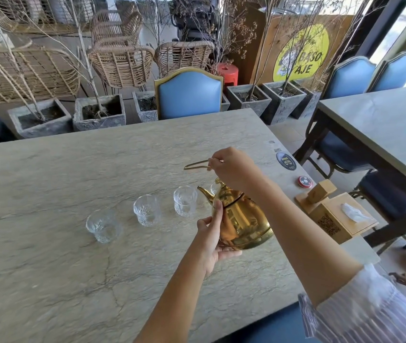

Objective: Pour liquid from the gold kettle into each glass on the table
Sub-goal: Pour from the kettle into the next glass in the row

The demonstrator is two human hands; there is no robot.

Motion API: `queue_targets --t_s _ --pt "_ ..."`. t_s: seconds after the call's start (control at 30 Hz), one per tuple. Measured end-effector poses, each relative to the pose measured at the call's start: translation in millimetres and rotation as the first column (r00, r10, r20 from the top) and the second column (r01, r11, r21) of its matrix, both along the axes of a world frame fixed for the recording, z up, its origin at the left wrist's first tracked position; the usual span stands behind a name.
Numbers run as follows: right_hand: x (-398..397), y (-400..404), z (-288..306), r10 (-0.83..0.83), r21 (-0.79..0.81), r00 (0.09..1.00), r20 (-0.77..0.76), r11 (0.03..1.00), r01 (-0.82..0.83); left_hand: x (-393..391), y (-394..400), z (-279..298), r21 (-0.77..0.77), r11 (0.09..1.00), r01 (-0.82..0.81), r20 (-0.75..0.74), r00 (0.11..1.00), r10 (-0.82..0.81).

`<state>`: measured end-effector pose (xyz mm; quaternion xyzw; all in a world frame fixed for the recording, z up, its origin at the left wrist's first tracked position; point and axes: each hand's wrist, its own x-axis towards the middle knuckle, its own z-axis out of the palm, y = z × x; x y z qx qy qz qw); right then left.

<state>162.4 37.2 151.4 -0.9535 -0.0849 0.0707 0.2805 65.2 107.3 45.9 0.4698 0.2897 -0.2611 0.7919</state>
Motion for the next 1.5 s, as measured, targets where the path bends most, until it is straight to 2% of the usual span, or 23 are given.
queue_targets --t_s 0.33,1.03,1.5 --pt "-4.0 6.5 12.1 0.004 -0.012 1.0 -0.01 1.0 -0.005 -5.4 2.3 11.0 0.003 1.0 0.018 0.026 0.999 -0.019" --pt "-8.7 8.7 35.4 0.013 -0.041 0.998 0.069 0.999 -0.01 -13.7 5.6 28.0 -0.019 0.996 0.083 0.108 0.991 -0.081" --pt "-16.9 1.6 8.9 -0.018 -0.005 0.996 0.085 1.0 0.019 -12.4 9.5 8.5 0.078 0.993 0.084 0.066 0.994 -0.089"
